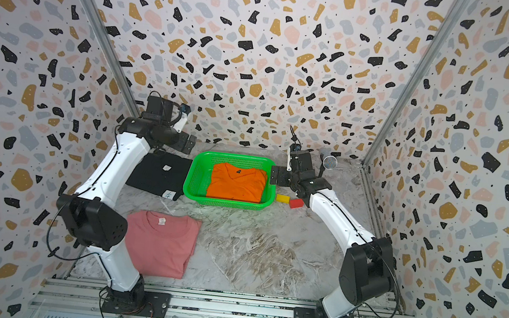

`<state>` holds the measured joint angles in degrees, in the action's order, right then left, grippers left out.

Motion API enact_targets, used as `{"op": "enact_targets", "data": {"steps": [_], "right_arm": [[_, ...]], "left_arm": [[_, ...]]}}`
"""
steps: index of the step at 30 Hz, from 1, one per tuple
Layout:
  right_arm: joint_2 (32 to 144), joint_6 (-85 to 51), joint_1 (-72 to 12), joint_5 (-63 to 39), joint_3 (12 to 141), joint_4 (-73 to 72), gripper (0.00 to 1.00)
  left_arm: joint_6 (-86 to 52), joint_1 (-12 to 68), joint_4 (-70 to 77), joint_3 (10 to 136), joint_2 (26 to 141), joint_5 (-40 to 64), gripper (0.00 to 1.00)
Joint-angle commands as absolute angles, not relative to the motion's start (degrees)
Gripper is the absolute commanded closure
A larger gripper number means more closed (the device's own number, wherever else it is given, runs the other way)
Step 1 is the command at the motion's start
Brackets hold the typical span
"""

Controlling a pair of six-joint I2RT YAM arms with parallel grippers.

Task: Put the folded t-shirts into the basket
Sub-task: Adjust the bin at the center of the board.

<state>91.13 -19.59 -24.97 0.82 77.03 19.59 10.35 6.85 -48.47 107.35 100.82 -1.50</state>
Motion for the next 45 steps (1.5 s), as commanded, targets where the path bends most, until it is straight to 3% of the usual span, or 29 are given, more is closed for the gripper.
{"op": "enact_targets", "data": {"steps": [1, 8, 13, 17, 24, 32, 38, 45], "right_arm": [[93.51, -22.16, -26.17, 0.31, 79.51, 34.00, 0.02], [103.09, -24.18, -26.45, 0.20, 87.81, 42.44, 0.22], [105.79, -24.94, -26.64, -0.39, 90.15, 42.62, 0.28], [108.79, -23.73, -26.63, 0.45, 92.30, 44.35, 0.30], [112.01, -21.67, -26.72, 1.76, 96.48, 46.54, 0.33], [113.32, -18.58, -26.76, 6.68, 98.23, 47.65, 0.31], [112.99, -18.05, -26.69, 9.04, 97.15, 47.90, 0.29], [110.12, -16.95, -26.67, 12.35, 95.45, 47.96, 0.27]], "left_arm": [[4.03, 7.21, -46.54, 99.36, 100.39, 1.68, 0.00], [5.26, 6.94, -42.09, 92.68, 102.37, 5.12, 0.00], [4.44, 7.03, -40.54, 91.25, 103.78, 2.80, 0.00], [3.48, 7.19, -41.37, 90.34, 104.40, 7.60, 0.00], [-0.03, 7.42, -38.87, 85.14, 101.90, 20.69, 0.00], [-0.63, 7.95, -39.73, 84.14, 103.03, 24.15, 0.00], [2.18, 8.09, -41.24, 83.34, 102.73, 38.18, 0.00], [7.14, 8.01, -45.34, 84.38, 100.80, 38.58, 0.00]]}}
